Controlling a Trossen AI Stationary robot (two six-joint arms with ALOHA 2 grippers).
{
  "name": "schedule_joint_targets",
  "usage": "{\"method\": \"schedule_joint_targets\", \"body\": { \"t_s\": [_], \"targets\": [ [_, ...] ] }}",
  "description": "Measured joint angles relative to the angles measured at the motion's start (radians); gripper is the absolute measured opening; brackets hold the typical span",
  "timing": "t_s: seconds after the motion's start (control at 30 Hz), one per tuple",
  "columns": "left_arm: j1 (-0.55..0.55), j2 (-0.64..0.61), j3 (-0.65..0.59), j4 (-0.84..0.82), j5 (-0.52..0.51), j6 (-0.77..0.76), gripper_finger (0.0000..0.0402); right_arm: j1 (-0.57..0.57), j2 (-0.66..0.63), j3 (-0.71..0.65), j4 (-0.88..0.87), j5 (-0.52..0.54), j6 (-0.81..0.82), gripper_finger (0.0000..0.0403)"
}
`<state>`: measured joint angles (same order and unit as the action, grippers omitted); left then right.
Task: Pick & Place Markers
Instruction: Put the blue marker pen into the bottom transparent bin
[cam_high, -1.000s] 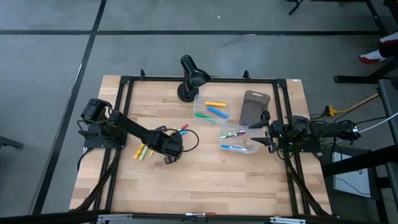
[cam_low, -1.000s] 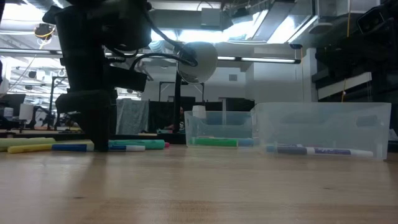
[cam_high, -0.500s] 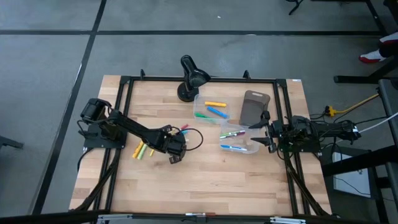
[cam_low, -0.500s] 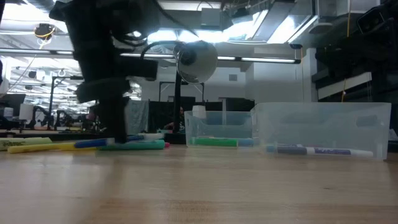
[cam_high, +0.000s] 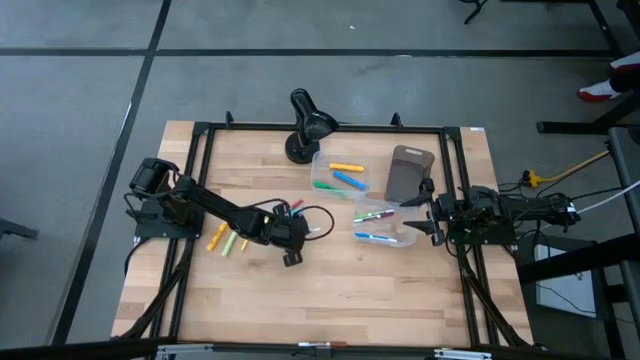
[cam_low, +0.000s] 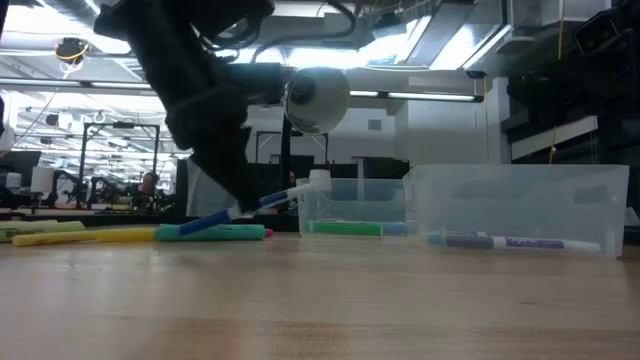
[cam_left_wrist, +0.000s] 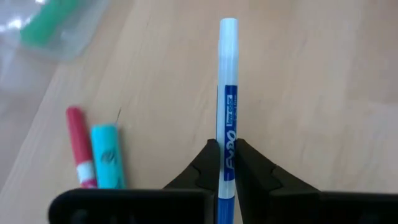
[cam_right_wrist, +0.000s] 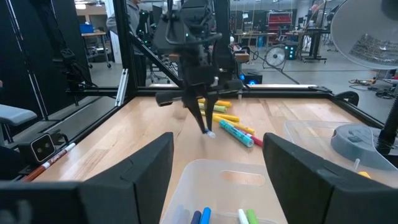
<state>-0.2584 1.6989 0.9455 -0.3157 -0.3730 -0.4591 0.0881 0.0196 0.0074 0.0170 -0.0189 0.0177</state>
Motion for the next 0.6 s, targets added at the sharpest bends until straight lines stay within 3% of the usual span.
{"method": "schedule_joint_targets", "body": {
  "t_s": [0.6],
  "targets": [
    [0.029, -0.002, 0.001, 0.366, 0.032, 0.159, 0.0023, 0.0, 0.0, 0.0, 0.0, 0.0, 0.0, 0.0244]
  ]
}}
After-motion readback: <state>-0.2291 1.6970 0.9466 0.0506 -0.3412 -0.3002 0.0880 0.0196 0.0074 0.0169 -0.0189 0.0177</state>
